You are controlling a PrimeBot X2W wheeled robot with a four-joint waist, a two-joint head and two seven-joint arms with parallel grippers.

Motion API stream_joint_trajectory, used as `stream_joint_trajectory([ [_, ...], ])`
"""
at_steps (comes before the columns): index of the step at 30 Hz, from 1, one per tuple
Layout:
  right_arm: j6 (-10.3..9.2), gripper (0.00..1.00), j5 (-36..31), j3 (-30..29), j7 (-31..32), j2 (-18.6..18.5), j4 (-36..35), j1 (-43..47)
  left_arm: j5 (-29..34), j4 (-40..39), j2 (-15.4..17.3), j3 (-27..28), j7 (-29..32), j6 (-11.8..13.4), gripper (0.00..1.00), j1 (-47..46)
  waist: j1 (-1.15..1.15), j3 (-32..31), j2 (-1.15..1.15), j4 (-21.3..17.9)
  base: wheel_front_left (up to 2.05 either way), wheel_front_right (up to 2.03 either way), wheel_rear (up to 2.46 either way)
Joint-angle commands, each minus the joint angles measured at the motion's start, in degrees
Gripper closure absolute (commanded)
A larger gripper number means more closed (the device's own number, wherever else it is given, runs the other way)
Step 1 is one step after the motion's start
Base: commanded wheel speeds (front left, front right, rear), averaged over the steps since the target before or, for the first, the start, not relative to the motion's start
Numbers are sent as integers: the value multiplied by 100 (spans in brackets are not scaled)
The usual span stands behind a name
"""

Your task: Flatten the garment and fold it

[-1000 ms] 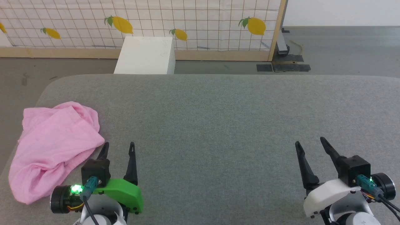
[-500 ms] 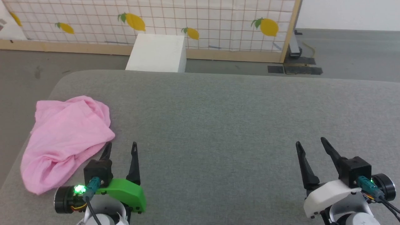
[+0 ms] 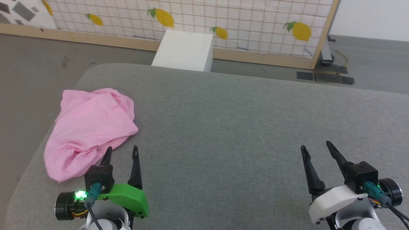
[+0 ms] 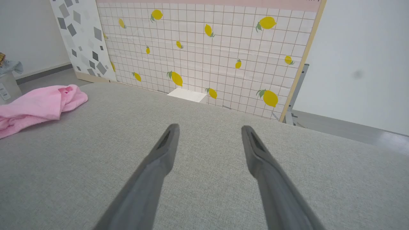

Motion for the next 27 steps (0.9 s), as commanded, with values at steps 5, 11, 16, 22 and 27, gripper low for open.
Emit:
stream_joint_trajectory([
  [5, -3, 0, 46, 12, -88, 5, 55, -115, -138, 64, 57, -20, -110, 82, 0, -132, -1, -13, 0, 308, 0, 0, 0],
  [11, -4, 0, 68, 53, -138, 6, 98, -153, -223, 112, 93, -28, -204, 168, 0, -131, -1, 5, 0, 600, 0, 0, 0],
  [16, -4, 0, 82, 56, -178, 7, 128, -159, -275, 142, 114, -31, -264, 229, 0, -129, -1, 10, 0, 775, 0, 0, 0],
  [22, -4, 0, 102, 79, -222, 7, 167, -187, -340, 180, 148, -34, -334, 294, 0, -127, -1, 14, 0, 951, 0, 0, 0],
  [27, -5, 0, 124, 90, -257, 8, 198, -186, -397, 224, 183, -42, -392, 341, 0, -134, -1, 1, 0, 1089, 0, 0, 0],
])
